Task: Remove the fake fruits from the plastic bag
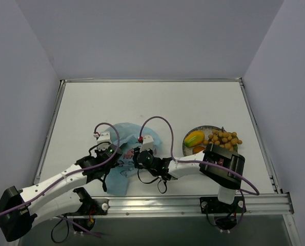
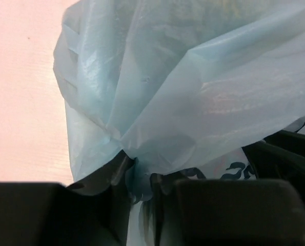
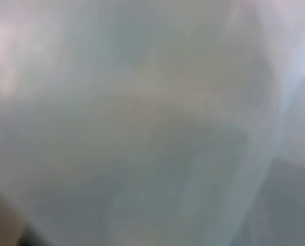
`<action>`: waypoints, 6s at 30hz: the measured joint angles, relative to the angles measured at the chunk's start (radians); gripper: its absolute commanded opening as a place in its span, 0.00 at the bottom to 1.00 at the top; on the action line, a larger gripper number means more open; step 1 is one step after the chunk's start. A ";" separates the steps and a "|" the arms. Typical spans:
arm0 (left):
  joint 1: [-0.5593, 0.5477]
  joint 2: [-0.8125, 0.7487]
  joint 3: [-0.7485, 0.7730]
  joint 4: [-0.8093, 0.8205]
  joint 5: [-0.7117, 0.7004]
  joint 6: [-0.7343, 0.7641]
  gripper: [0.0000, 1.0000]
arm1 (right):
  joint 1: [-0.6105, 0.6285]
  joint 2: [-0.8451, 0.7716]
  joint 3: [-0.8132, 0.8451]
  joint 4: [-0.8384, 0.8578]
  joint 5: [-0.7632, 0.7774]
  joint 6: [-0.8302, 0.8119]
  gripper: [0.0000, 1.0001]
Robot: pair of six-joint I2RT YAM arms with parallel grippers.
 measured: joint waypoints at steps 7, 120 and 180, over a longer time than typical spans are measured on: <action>0.000 -0.157 -0.018 -0.066 -0.032 -0.049 0.02 | 0.006 -0.084 0.037 -0.141 0.005 -0.020 0.62; 0.045 -0.254 -0.255 0.286 0.143 -0.158 0.02 | -0.003 0.270 0.466 -0.187 0.169 -0.108 0.59; 0.072 -0.205 -0.253 0.521 0.239 0.008 0.02 | -0.767 -0.458 0.035 -0.711 0.246 -0.025 0.21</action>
